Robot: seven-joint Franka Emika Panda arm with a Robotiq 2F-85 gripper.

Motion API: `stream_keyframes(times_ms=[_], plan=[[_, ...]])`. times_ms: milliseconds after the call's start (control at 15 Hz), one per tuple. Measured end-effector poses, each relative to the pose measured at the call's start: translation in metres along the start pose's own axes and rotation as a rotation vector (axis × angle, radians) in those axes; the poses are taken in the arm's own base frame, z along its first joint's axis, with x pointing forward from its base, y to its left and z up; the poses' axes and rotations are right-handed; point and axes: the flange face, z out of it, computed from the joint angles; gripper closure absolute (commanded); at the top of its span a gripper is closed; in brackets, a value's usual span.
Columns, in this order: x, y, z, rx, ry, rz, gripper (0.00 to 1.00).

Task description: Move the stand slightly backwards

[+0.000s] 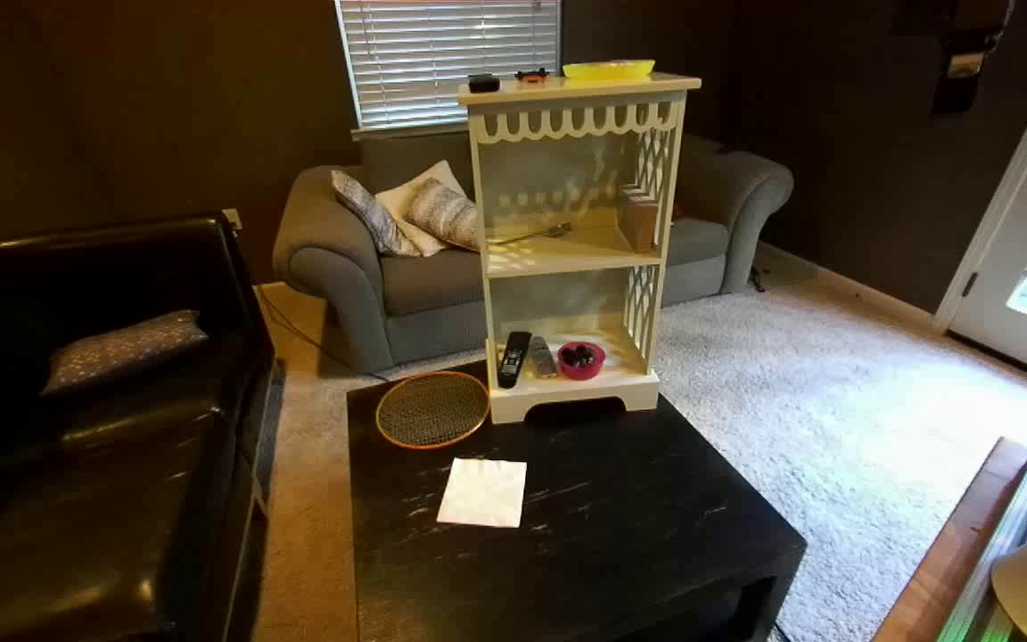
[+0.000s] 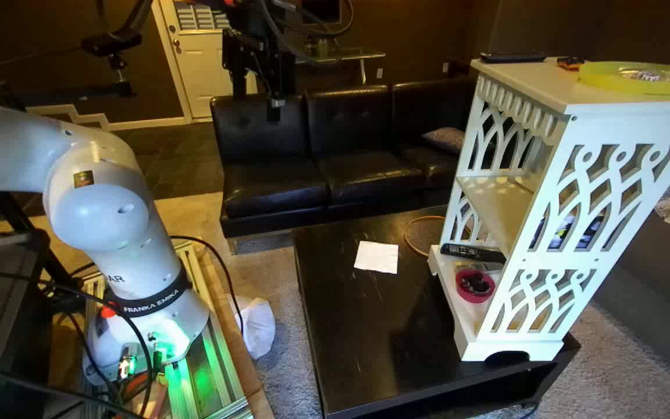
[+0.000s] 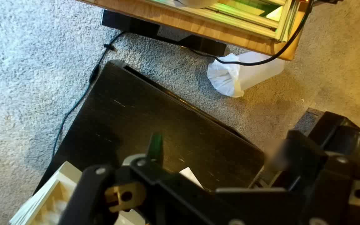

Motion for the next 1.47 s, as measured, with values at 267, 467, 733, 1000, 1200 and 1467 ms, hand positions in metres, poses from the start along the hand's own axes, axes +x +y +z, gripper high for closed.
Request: stream_keyframes(times_ms=[267, 467, 733, 1000, 1200, 1467], plan=[[0.0, 0.0, 0.0, 0.0, 0.0, 0.0, 0.0], [0.0, 0.0, 0.0, 0.0, 0.0, 0.0, 0.0], [0.0, 0.0, 0.0, 0.0, 0.0, 0.0, 0.0], [0.0, 0.0, 0.0, 0.0, 0.0, 0.0, 0.0], [0.003, 0.009, -0.005, -0.057, 0.036, 0.05, 0.0], [0.023, 0.03, -0.02, -0.234, 0.174, 0.086, 0.0]])
